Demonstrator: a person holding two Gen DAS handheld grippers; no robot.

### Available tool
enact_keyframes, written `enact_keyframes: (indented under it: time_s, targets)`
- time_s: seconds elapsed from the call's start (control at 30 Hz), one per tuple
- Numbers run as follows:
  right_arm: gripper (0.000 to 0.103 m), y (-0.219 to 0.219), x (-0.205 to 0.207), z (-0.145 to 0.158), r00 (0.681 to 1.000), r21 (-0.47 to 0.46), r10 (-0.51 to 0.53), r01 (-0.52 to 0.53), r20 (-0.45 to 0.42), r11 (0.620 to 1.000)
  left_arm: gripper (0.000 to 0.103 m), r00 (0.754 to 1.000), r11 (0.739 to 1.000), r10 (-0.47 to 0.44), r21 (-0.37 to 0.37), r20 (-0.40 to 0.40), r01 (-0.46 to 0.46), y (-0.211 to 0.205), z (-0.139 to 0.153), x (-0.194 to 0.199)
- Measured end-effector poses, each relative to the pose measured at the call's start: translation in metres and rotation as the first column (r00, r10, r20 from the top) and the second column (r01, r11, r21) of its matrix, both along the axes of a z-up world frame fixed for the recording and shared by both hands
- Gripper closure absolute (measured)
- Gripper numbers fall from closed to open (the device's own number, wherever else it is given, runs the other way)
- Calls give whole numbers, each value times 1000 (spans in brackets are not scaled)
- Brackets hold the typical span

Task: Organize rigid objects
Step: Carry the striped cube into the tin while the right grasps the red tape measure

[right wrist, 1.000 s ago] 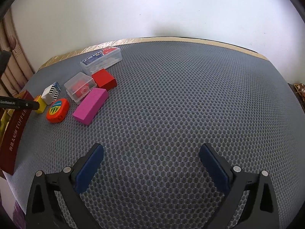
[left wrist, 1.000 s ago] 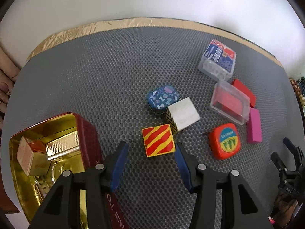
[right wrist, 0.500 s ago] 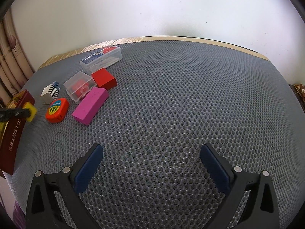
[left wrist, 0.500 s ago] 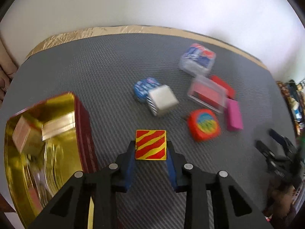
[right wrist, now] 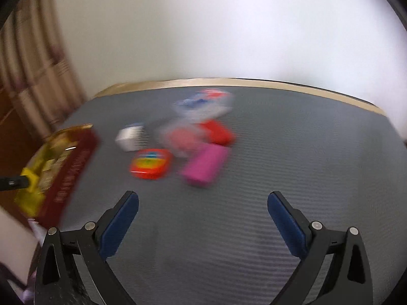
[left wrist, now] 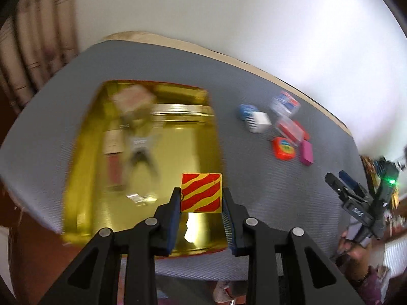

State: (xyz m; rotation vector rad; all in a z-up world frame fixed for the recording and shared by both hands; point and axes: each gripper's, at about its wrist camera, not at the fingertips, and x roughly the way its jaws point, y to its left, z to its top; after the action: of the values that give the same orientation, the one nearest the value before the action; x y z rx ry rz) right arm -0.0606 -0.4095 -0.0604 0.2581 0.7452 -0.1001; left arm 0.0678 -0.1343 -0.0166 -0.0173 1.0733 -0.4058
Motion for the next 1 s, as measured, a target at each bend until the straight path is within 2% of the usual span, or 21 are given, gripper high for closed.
enact_keyframes:
  time_s: [0.1, 0.2, 0.23, 0.4, 0.53, 0.6, 0.77, 0.83, 1.0]
  targets:
    - [5, 28, 31, 4, 997, -2, 62, -62, -46, 998, 73, 998, 998, 61, 4, 20, -61, 29, 2, 0]
    - [18, 37, 58, -5, 992, 9, 79, -79, -95, 997, 73, 993, 994, 111, -11, 28, -111, 53, 4, 1]
    - [20, 38, 67, -8, 991, 18, 82, -80, -109, 997, 73, 992, 992, 123, -18, 26, -123, 58, 3, 2]
    - [20, 34, 87, -23, 985, 45, 46, -39, -167, 998, 73, 990, 989, 142, -47, 16, -141, 75, 4, 5]
    - [20, 37, 102, -32, 979, 69, 41, -28, -200, 997, 73, 992, 991, 127, -39, 23, -126, 74, 2, 5]
    - [22, 40, 110, -35, 974, 50, 33, -22, -222, 998, 73, 992, 992, 122, -40, 17, -121, 73, 0, 6]
    - [43, 43, 125, -40, 964, 30, 26, -19, -264, 999, 73, 992, 990, 129, -48, -1, -129, 77, -5, 10]
    - [57, 44, 128, -40, 961, 8, 28, -27, -277, 1000, 73, 991, 990, 134, -48, -6, -134, 78, -6, 11]
    - [58, 37, 120, -38, 964, 29, 42, -35, -264, 999, 73, 990, 990, 138, -36, -16, -139, 76, -14, 12]
